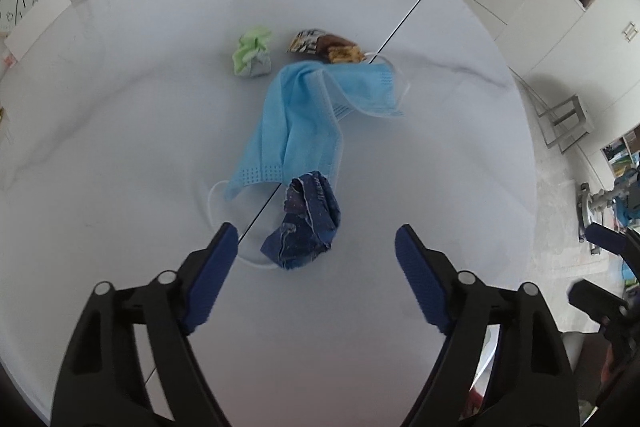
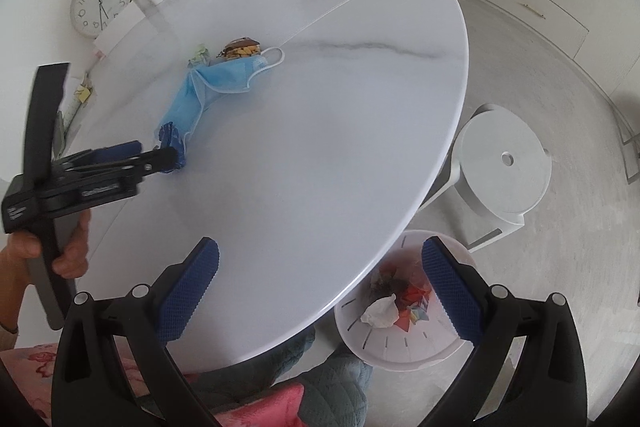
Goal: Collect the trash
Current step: 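Move both open tools back over the table, then grasp the dark blue wrapper with the left tool while the right tool grasps the blue face mask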
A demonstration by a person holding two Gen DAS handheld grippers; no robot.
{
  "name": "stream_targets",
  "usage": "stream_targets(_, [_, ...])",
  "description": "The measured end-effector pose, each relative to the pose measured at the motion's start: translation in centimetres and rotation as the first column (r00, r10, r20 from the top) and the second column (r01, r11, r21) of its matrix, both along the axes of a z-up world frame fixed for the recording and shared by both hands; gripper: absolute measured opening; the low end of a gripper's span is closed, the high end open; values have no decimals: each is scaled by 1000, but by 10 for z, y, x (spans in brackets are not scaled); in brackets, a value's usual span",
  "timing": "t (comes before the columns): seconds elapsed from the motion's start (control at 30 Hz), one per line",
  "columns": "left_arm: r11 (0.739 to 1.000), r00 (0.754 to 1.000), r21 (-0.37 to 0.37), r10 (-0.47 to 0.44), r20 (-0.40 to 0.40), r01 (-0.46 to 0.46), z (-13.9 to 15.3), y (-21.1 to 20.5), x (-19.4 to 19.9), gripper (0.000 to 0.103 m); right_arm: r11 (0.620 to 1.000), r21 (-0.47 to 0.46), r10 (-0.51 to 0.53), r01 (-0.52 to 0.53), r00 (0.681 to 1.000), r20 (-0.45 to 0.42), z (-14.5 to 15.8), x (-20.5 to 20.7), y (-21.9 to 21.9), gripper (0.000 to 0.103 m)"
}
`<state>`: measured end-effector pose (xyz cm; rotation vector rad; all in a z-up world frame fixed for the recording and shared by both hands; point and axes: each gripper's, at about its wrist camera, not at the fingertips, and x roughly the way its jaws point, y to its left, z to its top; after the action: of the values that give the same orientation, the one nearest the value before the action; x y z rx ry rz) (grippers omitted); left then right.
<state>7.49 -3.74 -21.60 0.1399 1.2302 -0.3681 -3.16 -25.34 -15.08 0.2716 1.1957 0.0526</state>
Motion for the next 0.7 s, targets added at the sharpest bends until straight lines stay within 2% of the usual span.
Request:
stream_targets(0.13, [1000,1000,22,10,-30,-9,-15,-1,6,56,1000,9,1,-1,1000,1,0,3,3,101])
stream_targets(0.2, [1000,999,26,17,-34,-16,-18,-1,7,44,1000,11,-2,2,1000,2,-1,4,3,101])
stream_targets(0.27, [999,1000,36,13,-16,-13,-17,-1,6,39,1000,18,-4,4,1000,3,-2,4,3,101])
stream_targets(0.43, [1000,1000,22,15,-24,-14,-13,-1,8,34,1000,23,6,-6,1000,-8,-5,5,4,101])
stream_targets(0.7, [1000,1000,23,-2,26,1,-1,-4,4,31,1000,12,22,-22,1000,-7,-4,3,10,101])
